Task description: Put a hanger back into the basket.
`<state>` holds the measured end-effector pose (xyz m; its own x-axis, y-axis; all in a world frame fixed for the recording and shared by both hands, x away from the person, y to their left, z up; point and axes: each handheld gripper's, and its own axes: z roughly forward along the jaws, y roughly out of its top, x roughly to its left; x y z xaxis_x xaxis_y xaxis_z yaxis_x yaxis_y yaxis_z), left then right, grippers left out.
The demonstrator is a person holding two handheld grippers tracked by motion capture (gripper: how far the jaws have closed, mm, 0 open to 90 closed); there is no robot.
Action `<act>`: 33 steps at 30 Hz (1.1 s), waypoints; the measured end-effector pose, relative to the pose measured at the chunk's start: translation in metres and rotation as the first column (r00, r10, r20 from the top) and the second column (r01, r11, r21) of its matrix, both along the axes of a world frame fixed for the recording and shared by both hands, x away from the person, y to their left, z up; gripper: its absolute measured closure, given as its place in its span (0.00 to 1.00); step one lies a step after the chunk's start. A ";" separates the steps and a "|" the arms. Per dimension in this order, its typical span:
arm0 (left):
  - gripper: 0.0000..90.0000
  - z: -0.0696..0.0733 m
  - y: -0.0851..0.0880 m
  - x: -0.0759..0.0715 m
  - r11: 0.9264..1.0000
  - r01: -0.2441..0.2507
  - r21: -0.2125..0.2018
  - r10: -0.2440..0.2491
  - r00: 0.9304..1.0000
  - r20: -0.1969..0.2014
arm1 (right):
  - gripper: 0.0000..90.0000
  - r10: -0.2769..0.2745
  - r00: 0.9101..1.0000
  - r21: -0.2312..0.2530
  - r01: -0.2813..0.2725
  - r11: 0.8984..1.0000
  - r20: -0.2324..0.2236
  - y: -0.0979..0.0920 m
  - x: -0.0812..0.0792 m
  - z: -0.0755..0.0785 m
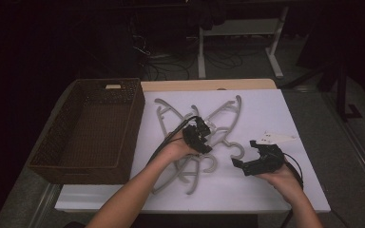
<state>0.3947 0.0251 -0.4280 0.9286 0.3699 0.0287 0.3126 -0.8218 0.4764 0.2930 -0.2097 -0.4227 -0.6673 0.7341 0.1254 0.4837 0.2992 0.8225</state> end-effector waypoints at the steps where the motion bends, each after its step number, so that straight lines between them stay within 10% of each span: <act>1: 0.64 -0.001 -0.001 0.000 1.000 0.002 0.011 -0.002 1.000 0.000 | 0.00 0.000 1.000 0.000 0.000 1.000 0.000 0.000 0.000 0.000; 23: 0.88 -0.004 -0.007 0.002 0.996 -0.023 0.090 0.025 0.999 -0.027 | 0.00 -0.001 1.000 0.005 0.001 1.000 0.000 0.000 0.000 0.000; 33: 0.91 0.017 0.001 0.007 0.997 -0.078 0.002 0.078 0.997 0.008 | 0.03 -0.007 1.000 0.026 0.007 1.000 0.014 -0.004 -0.001 0.002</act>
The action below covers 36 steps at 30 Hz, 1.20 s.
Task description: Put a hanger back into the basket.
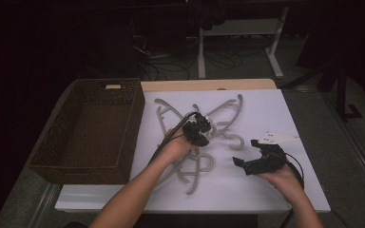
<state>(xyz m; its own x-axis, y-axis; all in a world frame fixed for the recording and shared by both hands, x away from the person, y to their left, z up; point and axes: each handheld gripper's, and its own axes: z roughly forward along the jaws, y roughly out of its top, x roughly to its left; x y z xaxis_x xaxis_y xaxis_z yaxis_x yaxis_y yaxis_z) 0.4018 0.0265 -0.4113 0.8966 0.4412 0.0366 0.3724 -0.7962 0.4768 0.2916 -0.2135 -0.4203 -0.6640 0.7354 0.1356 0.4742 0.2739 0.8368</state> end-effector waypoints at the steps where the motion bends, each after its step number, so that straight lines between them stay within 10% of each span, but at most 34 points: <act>1: 0.91 0.003 0.002 0.001 1.000 -0.001 -0.008 0.001 1.000 0.001 | 0.03 -0.002 1.000 -0.001 0.002 1.000 0.004 -0.001 0.000 0.001; 21: 0.91 0.087 0.031 -0.002 0.993 0.003 -0.120 0.002 0.999 0.047 | 0.03 -0.006 1.000 -0.027 0.006 1.000 -0.002 -0.003 0.001 -0.005; 36: 0.91 0.144 0.094 -0.013 0.989 -0.012 -0.148 0.026 0.996 0.091 | 0.03 -0.015 1.000 -0.023 0.015 1.000 0.009 -0.004 0.002 -0.006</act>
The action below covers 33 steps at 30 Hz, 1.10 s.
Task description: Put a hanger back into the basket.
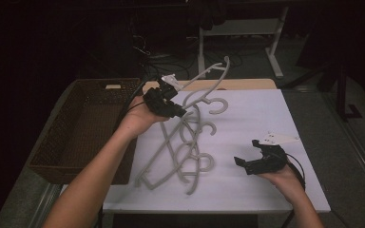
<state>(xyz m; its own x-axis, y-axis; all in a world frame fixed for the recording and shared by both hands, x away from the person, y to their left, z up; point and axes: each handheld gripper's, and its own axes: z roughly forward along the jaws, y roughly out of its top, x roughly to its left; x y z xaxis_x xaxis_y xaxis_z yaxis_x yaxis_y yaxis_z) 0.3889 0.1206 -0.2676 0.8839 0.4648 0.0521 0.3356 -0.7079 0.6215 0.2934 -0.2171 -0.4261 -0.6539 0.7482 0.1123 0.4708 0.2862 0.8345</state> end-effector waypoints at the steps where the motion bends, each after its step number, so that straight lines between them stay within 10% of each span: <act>1: 0.91 0.002 0.005 -0.001 1.000 -0.002 -0.004 0.002 1.000 0.000 | 0.03 -0.001 1.000 0.001 0.001 1.000 -0.001 0.000 0.000 0.000; 33: 0.91 0.000 0.177 -0.031 0.982 -0.174 -0.074 0.173 0.985 -0.016 | 0.02 0.001 1.000 -0.028 -0.001 1.000 -0.002 0.005 0.001 -0.004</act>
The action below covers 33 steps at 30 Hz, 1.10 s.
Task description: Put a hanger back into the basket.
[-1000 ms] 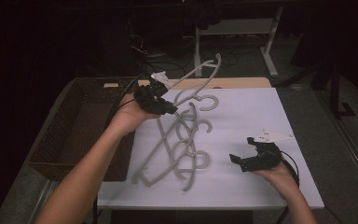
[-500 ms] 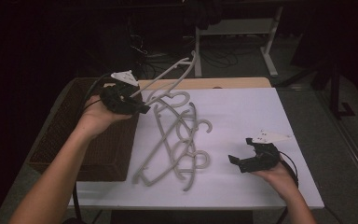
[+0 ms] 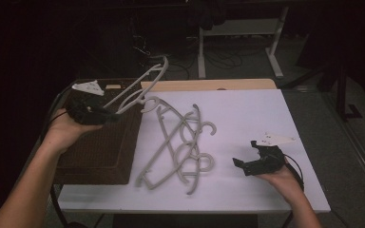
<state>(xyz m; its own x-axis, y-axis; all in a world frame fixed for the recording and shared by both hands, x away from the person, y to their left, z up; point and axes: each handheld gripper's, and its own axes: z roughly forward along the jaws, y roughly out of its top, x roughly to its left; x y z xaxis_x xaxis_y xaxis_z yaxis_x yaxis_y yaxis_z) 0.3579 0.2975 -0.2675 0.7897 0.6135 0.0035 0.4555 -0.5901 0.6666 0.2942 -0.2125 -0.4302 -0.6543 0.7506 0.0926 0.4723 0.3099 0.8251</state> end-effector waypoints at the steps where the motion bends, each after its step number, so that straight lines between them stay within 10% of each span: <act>1: 0.91 -0.001 0.005 -0.002 1.000 -0.008 0.000 0.008 1.000 -0.001 | 0.02 -0.001 1.000 -0.002 0.001 1.000 0.001 0.000 0.000 0.000; 14: 0.91 -0.015 0.063 -0.018 0.996 -0.085 0.001 0.085 0.996 -0.026 | 0.02 -0.009 1.000 -0.020 0.009 1.000 -0.008 0.001 0.002 -0.002; 33: 0.90 -0.040 0.089 -0.011 0.992 -0.128 -0.006 0.127 0.989 -0.070 | 0.02 -0.006 1.000 -0.026 0.005 1.000 -0.018 0.002 0.002 -0.004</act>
<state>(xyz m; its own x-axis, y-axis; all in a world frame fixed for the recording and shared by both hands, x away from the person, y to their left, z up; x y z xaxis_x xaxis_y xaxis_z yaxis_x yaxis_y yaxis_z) 0.3470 0.3862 -0.3072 0.7033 0.7088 -0.0549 0.5716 -0.5178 0.6365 0.2963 -0.2105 -0.4340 -0.6485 0.7565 0.0847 0.4886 0.3283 0.8084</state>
